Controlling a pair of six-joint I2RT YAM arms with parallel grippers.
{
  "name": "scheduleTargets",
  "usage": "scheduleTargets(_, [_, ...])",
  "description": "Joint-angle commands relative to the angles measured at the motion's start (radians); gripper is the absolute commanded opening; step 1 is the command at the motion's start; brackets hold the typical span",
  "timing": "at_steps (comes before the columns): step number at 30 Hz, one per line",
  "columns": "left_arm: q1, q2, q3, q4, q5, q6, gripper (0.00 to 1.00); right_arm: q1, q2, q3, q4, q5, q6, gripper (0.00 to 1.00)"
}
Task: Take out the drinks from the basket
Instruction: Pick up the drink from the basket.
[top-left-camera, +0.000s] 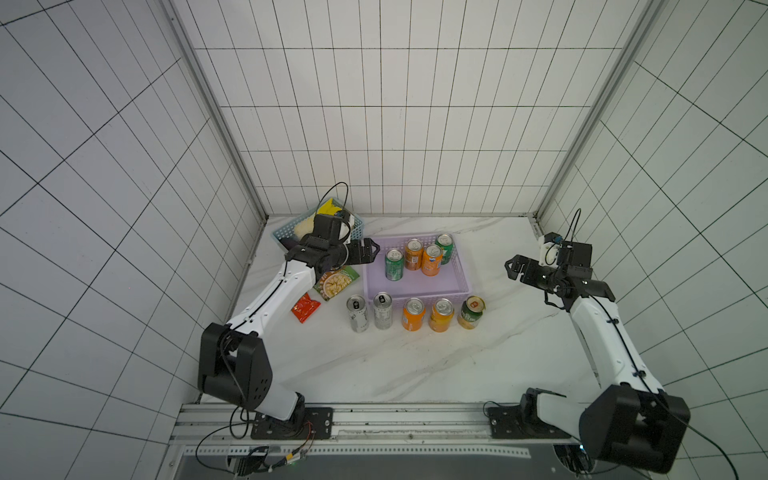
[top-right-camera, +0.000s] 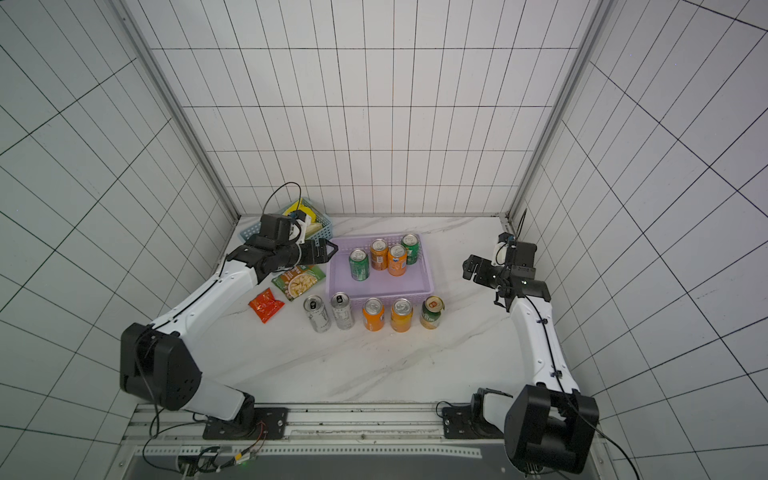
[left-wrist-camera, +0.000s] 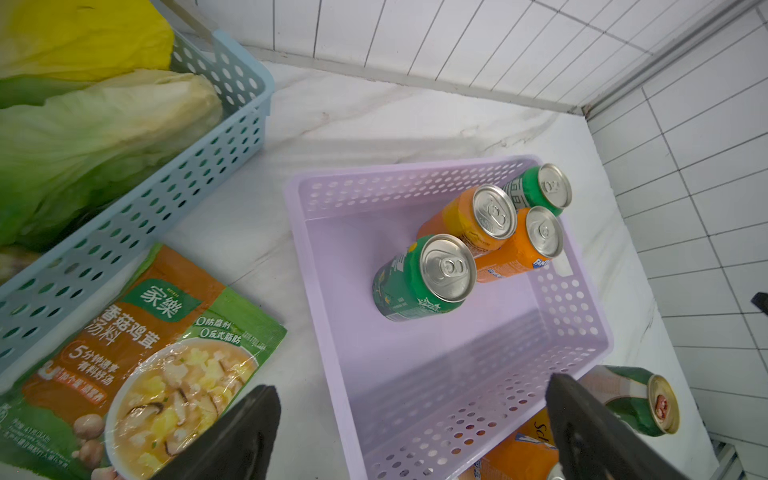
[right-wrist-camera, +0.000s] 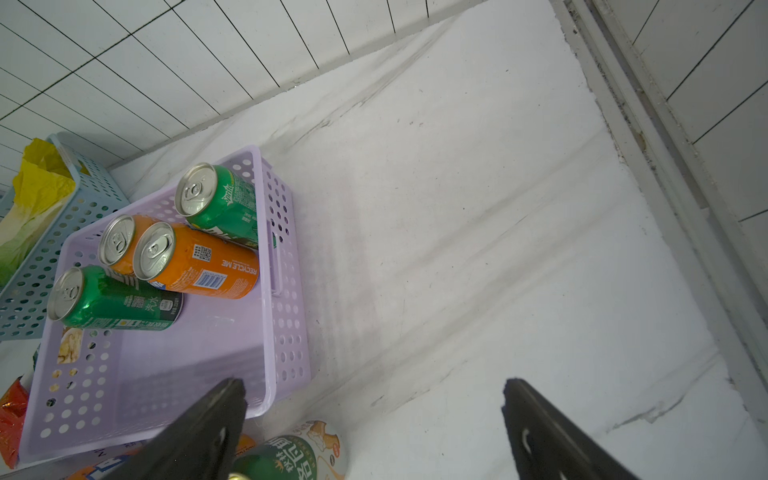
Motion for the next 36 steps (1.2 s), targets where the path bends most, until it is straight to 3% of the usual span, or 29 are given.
scheduleTargets(1, [-0.061,0.11,0.094,-0.091,-0.083,0.069,0.98,-0.02,-0.018,-0.038,0.017,-0.025,0.001,1.0])
scheduleTargets(10, [-0.185,0.467,0.494,-0.401,-0.259,0.174,0.97,-0.033,-0.02,-0.049,0.027,-0.036,0.006,0.99])
scheduleTargets(15, [-0.207,0.563,0.587,-0.431,-0.312,0.195,0.97,-0.037,-0.02,-0.051,0.028,-0.04,0.008,0.99])
scheduleTargets(23, [-0.217,0.641,0.667,-0.446,-0.289,0.219,0.97,-0.042,-0.017,-0.051,0.03,-0.042,0.01,1.0])
scheduleTargets(36, [-0.218,0.686,0.741,-0.468,-0.289,0.214,0.7,-0.043,-0.014,-0.055,0.031,-0.041,0.01,0.99])
